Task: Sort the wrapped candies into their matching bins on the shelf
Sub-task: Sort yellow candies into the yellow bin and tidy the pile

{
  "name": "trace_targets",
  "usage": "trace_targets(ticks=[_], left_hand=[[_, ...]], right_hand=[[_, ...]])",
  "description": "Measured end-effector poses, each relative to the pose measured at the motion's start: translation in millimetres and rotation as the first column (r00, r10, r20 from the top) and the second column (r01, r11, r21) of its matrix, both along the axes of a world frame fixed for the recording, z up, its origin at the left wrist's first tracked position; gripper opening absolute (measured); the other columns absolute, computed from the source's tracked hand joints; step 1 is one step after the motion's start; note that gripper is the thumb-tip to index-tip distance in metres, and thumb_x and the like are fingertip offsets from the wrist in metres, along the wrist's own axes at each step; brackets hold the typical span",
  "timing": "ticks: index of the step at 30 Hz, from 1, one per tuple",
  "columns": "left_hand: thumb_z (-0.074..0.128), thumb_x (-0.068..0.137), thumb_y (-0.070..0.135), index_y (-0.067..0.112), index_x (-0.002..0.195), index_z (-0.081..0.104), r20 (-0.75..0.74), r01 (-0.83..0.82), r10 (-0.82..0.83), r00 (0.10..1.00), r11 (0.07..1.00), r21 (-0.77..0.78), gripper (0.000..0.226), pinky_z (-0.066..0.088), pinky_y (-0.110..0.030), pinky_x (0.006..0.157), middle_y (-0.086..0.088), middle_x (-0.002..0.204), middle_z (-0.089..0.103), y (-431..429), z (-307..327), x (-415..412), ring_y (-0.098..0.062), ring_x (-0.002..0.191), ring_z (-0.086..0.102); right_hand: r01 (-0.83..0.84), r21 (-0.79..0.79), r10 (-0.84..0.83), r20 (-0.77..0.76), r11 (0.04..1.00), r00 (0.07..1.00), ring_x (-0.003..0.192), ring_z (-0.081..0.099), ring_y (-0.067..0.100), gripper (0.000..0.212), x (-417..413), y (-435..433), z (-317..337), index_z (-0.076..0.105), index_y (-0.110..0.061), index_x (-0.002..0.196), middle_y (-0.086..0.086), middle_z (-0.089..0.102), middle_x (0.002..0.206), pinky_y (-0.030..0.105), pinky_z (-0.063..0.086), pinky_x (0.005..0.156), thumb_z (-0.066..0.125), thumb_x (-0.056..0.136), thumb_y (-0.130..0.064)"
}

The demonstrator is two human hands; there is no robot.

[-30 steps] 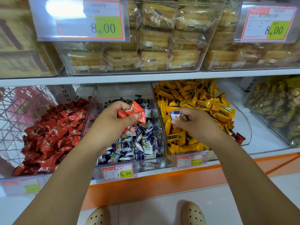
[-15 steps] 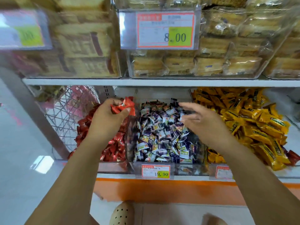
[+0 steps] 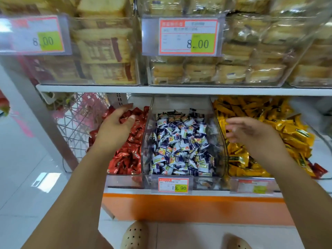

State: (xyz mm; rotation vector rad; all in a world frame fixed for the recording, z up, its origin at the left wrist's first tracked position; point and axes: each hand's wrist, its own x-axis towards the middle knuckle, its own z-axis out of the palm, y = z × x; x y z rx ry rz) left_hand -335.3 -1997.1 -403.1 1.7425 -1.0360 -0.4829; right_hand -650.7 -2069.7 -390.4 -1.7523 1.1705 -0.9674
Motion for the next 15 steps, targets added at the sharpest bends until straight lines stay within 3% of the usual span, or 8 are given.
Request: trace_targets(ticks=[4,7,9,12,15], left_hand=[[0.054,0.096,0.025,0.030,0.125,0.059,0.063,0.010,-0.011,0.998,1.000,0.008,0.031,0.038,-0.024,0.093,0.011,0.117,0.062,-10,1,-18,-0.009,0.110,0.057],[0.056,0.093,0.026,0.022,0.118,0.064,0.160,-0.002,0.005,0.987,1.000,-0.016,0.026,0.047,-0.033,0.091,0.000,0.106,0.070,-16,9,-44,-0.019,0.102,0.064],[0.056,0.094,0.029,0.029,0.113,0.064,0.246,0.105,-0.095,0.965,0.994,-0.027,0.021,0.048,-0.031,0.086,0.009,0.100,0.068,-17,15,-74,-0.011,0.094,0.064],[0.053,0.093,0.039,0.043,0.121,0.057,0.314,0.383,-0.389,0.866,0.920,0.083,0.028,0.044,-0.029,0.094,0.022,0.124,0.055,-14,10,-120,-0.002,0.108,0.053],[0.048,0.092,0.046,0.041,0.141,0.038,0.319,0.537,-0.591,0.741,0.807,0.247,0.050,0.024,-0.020,0.107,0.023,0.149,0.028,-18,-5,-150,0.000,0.134,0.030]], right_hand=[[0.062,0.112,-0.057,-0.051,0.992,0.997,0.078,0.067,0.022,0.028,-33,-6,-1,0.065,-0.017,0.101,0.012,0.067,0.099,0.027,0.058,0.066,0.044,0.098,0.000],[0.033,0.170,-0.005,-0.164,0.985,0.986,0.078,0.069,0.016,0.032,-51,-9,-4,0.067,-0.023,0.089,0.006,0.070,0.089,0.026,0.057,0.066,0.047,0.096,0.001],[-0.013,0.177,0.059,-0.256,0.984,0.965,0.083,0.068,0.011,0.031,-55,-10,-5,0.068,-0.025,0.086,0.001,0.071,0.091,0.023,0.057,0.069,0.050,0.096,-0.002],[-0.094,0.066,0.114,-0.510,0.993,0.853,0.090,0.063,0.002,0.018,-53,-11,-9,0.072,-0.027,0.096,-0.013,0.069,0.096,0.013,0.050,0.073,0.058,0.095,-0.016],[-0.147,0.034,0.135,-0.637,0.989,0.759,0.110,0.053,0.009,0.022,-41,-12,-16,0.067,-0.032,0.112,-0.010,0.065,0.107,0.026,0.047,0.084,0.062,0.090,-0.036]])
